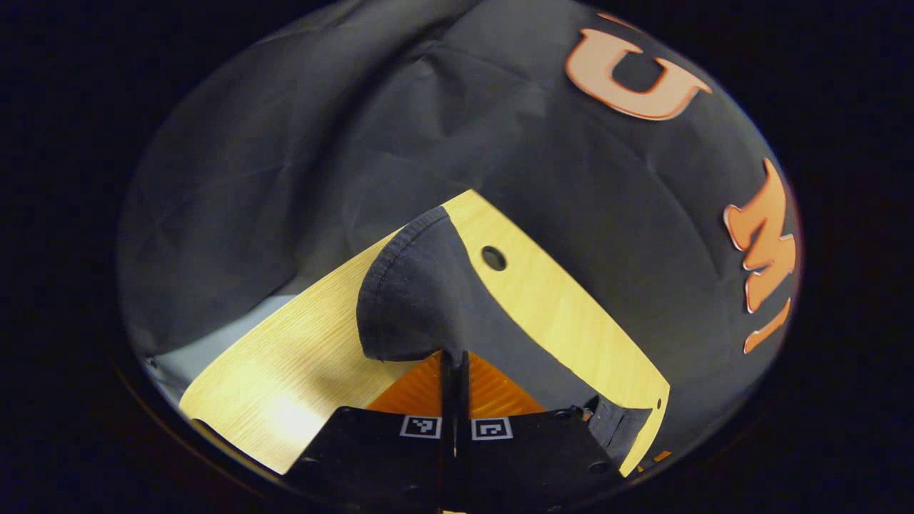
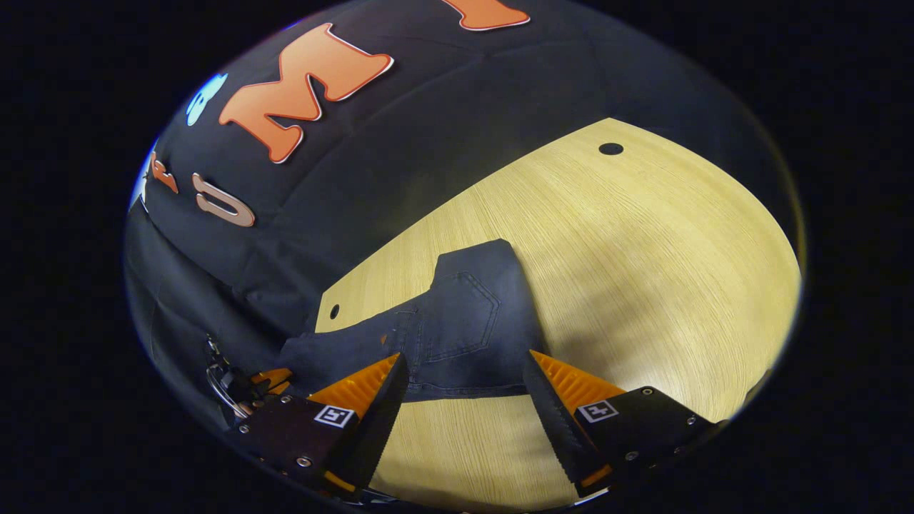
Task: Grasp the waist and the cuffs of the jeans and fold them to make the two legs overlap; first hold the waist and fold one-third of the jeans toward the cuffs, then hold the cuffs and fold the remaining one-third in the same direction to finish folding.
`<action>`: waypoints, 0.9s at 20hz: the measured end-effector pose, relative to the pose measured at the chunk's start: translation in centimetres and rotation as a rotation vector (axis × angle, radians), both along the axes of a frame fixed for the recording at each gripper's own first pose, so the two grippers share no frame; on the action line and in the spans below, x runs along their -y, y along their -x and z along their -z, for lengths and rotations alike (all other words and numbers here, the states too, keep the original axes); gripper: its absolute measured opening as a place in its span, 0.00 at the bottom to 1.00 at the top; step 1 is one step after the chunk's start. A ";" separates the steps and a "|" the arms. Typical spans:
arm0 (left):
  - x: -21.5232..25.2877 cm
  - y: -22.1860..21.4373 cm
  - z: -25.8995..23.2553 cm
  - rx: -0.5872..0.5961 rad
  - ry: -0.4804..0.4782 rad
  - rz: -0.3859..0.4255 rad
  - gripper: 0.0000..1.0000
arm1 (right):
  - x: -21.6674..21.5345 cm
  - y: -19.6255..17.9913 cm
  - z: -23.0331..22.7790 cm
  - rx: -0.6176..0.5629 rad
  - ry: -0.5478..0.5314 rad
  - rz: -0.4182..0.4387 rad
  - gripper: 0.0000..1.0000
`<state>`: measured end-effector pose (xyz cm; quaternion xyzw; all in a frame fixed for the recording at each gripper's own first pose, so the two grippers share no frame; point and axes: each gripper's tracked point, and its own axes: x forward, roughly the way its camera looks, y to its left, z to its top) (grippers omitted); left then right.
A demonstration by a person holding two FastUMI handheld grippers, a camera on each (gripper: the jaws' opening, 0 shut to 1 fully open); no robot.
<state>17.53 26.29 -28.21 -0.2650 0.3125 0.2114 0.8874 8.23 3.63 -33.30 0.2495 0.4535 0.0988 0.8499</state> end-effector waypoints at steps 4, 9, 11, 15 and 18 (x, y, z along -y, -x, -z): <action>4.8 -1.9 -3.9 0.086 -0.093 0.126 0.01 | -0.1 -0.4 0.1 0.003 -0.004 -0.005 0.98; 12.4 -4.3 -8.0 0.135 -0.124 0.262 0.01 | 0.6 -0.7 -0.2 0.004 -0.014 0.005 0.98; 15.2 -4.6 -9.5 0.149 -0.123 0.312 0.01 | 0.9 -0.8 -0.4 0.013 -0.015 0.009 0.97; 21.2 -5.8 -10.6 0.167 -0.109 0.415 0.01 | 1.5 -1.1 -0.6 0.023 -0.021 0.016 0.97; 25.5 -6.7 -10.4 0.159 -0.090 0.478 0.01 | 1.9 -1.1 -0.7 0.021 -0.028 0.017 0.97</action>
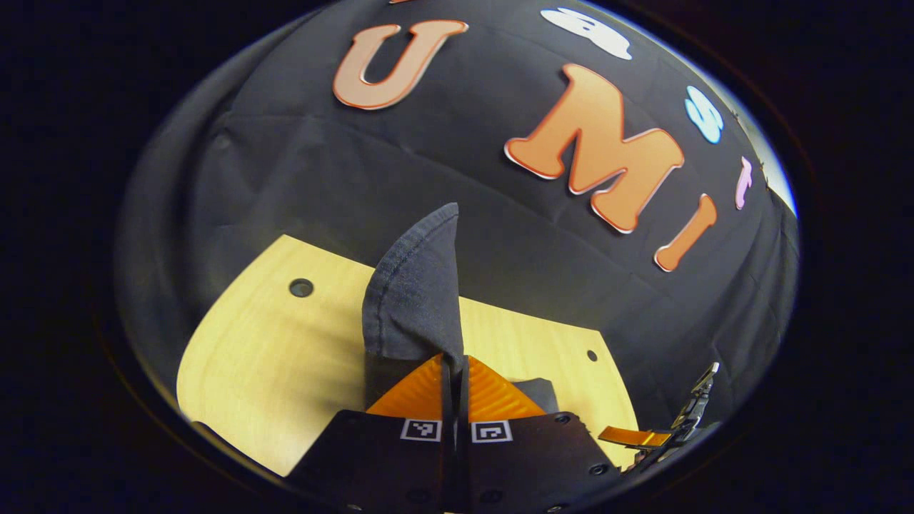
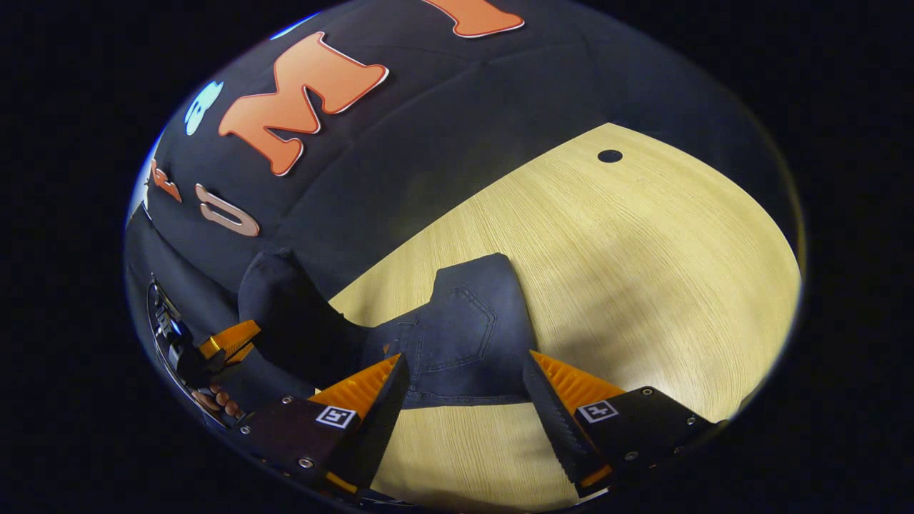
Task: Grasp the waist and the cuffs of the jeans and fold them to make the two legs overlap; first hold the waist and fold one-third of the jeans toward the cuffs, then hold the cuffs and fold the remaining one-third in the same direction to finish folding.
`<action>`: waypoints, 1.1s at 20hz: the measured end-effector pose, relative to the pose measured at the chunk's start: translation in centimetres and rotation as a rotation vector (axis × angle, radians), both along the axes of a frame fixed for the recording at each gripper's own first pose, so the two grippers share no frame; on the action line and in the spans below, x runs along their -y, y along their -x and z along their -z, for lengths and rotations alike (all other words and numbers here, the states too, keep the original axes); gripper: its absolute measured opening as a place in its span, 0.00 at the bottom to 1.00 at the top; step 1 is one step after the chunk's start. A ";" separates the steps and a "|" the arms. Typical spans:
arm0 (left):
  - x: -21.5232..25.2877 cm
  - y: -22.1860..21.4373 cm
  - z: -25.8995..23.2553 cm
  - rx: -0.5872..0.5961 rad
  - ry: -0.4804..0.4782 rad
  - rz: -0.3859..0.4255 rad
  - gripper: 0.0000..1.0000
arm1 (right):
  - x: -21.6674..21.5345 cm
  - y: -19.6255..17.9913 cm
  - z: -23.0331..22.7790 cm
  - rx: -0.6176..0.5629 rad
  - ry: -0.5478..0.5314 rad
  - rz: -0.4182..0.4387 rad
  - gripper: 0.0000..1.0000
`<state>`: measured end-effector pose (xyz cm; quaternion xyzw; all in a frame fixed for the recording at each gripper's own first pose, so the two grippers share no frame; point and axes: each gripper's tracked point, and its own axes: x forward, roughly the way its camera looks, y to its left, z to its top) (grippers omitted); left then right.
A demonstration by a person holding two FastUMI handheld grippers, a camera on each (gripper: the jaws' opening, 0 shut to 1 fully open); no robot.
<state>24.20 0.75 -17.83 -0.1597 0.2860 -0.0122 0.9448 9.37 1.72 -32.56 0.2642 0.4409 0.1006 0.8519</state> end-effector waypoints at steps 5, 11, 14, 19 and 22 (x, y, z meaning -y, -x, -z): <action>7.2 -0.7 1.0 -0.025 -0.014 0.124 0.01 | 1.3 -0.1 -0.4 0.009 -0.003 0.006 0.97; 14.5 -0.6 5.2 -0.107 -0.039 0.247 0.01 | 2.6 -0.2 -0.8 0.018 0.001 0.007 0.97; 16.9 0.0 7.8 -0.161 -0.043 0.280 0.01 | 2.8 0.3 -0.7 0.016 0.006 -0.008 0.97; 19.5 1.5 11.6 -0.236 -0.124 0.353 0.01 | 2.7 0.5 -1.7 0.035 -0.005 -0.016 0.97; 20.3 2.7 12.6 -0.248 -0.156 0.397 0.08 | 2.9 0.1 -2.8 0.089 0.040 -0.033 0.97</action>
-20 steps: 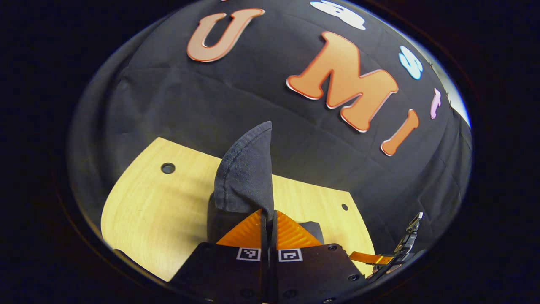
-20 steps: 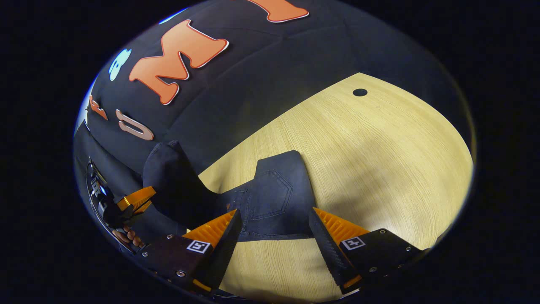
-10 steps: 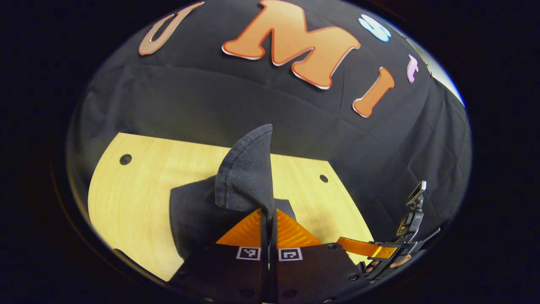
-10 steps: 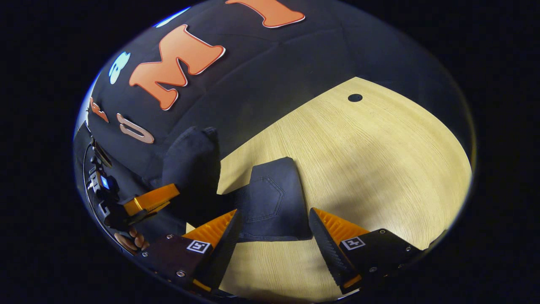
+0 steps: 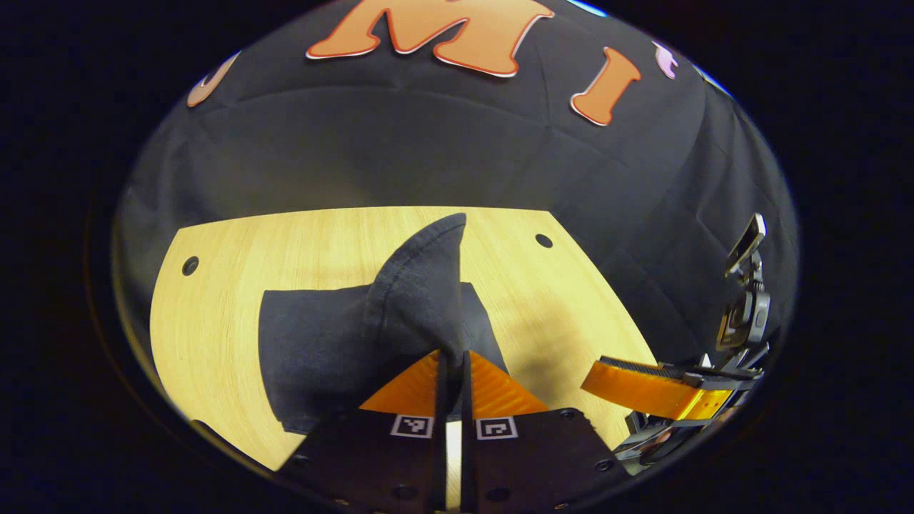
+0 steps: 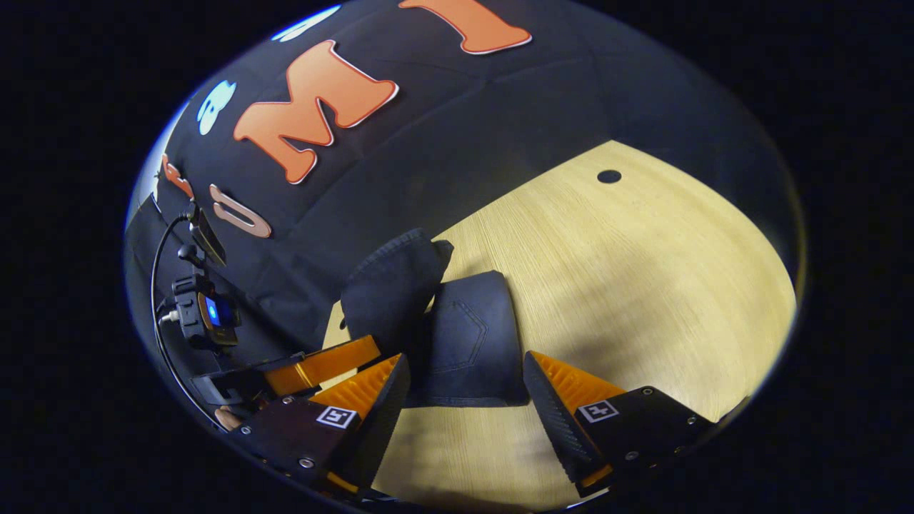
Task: Grasp the waist and the cuffs of the jeans and fold them to make the two legs overlap; first hold the waist and fold one-third of the jeans toward the cuffs, then hold the cuffs and fold the remaining one-third in the same direction to finish folding.
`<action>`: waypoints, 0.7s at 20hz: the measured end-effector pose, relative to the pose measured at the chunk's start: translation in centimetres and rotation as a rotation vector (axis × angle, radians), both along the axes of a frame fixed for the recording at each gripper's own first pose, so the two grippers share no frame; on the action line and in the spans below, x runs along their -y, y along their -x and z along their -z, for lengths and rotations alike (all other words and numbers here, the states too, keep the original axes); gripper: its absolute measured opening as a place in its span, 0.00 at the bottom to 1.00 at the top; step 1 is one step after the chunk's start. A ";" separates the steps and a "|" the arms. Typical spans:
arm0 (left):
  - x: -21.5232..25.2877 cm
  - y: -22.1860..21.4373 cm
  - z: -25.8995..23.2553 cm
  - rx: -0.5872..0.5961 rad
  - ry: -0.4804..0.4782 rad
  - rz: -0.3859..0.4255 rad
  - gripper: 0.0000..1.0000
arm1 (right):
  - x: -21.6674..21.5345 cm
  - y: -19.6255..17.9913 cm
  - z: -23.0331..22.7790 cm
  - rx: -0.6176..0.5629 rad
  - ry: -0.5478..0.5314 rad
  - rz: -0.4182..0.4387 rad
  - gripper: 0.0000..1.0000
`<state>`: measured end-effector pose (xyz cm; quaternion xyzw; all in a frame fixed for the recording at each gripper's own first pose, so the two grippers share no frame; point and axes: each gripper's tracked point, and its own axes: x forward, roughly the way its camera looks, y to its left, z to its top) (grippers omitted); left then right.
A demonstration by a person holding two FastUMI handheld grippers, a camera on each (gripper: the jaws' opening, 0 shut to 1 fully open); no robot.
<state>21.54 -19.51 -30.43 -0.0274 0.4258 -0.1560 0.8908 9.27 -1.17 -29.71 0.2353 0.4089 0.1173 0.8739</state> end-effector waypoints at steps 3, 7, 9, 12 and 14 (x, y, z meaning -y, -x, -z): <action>-0.1 0.8 -1.5 0.037 0.024 0.024 0.51 | -0.3 -0.7 -2.0 0.068 0.039 -0.012 0.97; -3.3 1.2 -5.6 0.180 -0.003 -0.022 0.88 | -0.8 -1.9 -5.3 0.195 0.101 -0.026 0.97; -5.0 1.2 -9.1 0.300 -0.028 -0.053 0.89 | -1.2 -2.6 -7.4 0.289 0.155 -0.040 0.97; -7.6 1.8 -14.9 0.491 -0.070 -0.110 0.96 | -2.1 -3.2 -11.0 0.425 0.214 -0.054 0.97; -8.7 2.5 -17.7 0.603 -0.098 -0.145 0.98 | -3.4 -3.8 -13.4 0.505 0.228 -0.060 0.96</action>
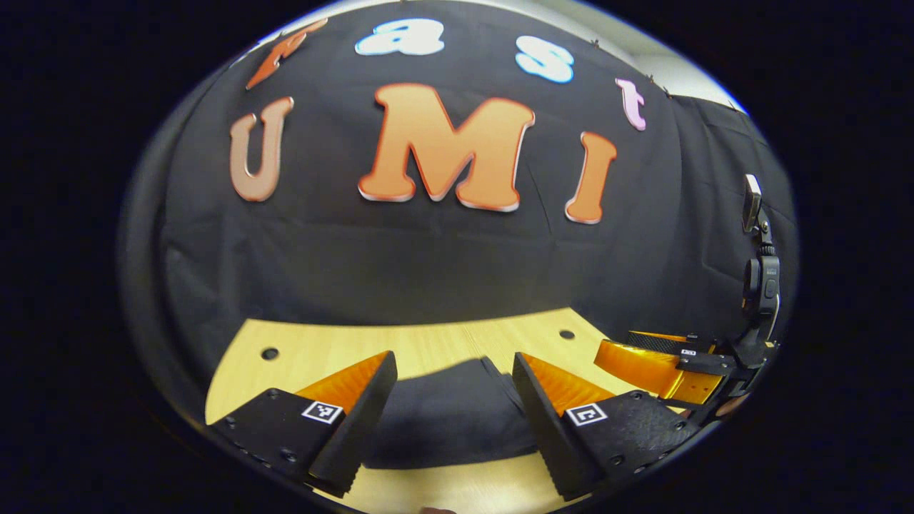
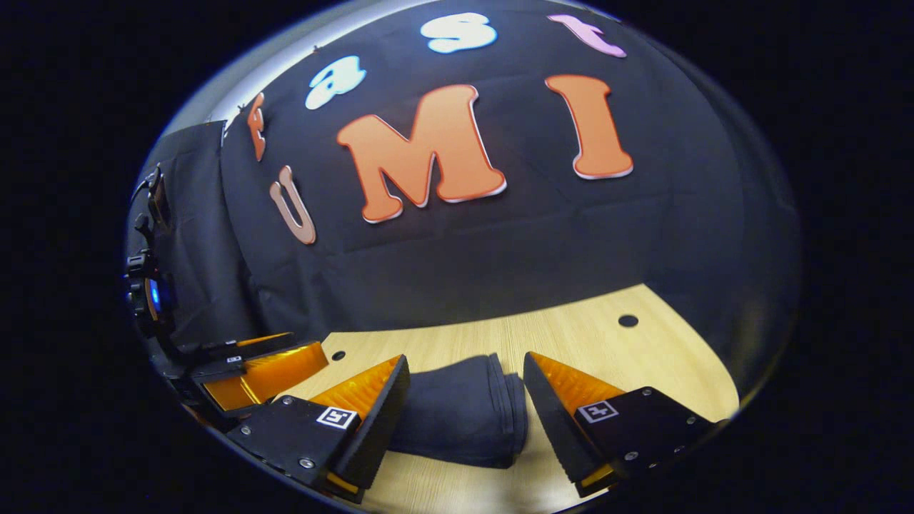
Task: Grasp the waist and the cuffs of the jeans and fold them to make the two legs overlap; first hold the waist and fold one-third of the jeans toward the cuffs, then hold the cuffs and fold the remaining one-third in the same direction to finish folding.
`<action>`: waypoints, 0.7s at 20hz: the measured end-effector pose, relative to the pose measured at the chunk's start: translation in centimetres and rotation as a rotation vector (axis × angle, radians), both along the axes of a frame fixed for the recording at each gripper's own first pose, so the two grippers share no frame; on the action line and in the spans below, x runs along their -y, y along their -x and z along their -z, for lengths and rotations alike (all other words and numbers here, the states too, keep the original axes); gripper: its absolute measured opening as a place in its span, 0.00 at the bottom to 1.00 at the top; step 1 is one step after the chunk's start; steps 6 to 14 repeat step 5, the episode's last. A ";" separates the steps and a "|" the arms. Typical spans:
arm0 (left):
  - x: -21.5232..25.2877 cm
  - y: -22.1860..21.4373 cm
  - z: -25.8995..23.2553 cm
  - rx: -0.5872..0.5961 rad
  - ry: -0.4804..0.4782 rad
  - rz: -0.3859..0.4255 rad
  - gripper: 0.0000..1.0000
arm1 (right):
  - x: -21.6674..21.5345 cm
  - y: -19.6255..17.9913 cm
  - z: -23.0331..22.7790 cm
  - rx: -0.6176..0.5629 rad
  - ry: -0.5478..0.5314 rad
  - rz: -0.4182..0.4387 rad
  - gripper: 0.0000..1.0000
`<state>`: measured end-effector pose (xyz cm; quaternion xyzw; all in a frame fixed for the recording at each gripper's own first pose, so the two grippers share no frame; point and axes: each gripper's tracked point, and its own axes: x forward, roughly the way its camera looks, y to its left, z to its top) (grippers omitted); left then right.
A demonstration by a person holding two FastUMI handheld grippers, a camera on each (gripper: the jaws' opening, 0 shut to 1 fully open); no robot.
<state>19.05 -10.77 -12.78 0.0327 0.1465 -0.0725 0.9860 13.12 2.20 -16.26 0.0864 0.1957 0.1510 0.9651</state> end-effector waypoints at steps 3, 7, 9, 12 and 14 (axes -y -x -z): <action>-1.7 1.4 -2.9 0.146 -0.048 -0.067 0.98 | -1.7 0.2 -2.9 0.085 0.019 -0.030 0.97; -2.9 3.4 -5.7 0.245 -0.069 -0.108 0.98 | -2.9 0.3 -4.6 0.138 0.015 -0.051 0.97; -2.9 3.4 -5.7 0.245 -0.069 -0.108 0.98 | -2.9 0.3 -4.6 0.138 0.015 -0.051 0.97; -2.9 3.4 -5.7 0.245 -0.069 -0.108 0.98 | -2.9 0.3 -4.6 0.138 0.015 -0.051 0.97; -2.9 3.4 -5.7 0.245 -0.069 -0.108 0.98 | -2.9 0.3 -4.6 0.138 0.015 -0.051 0.97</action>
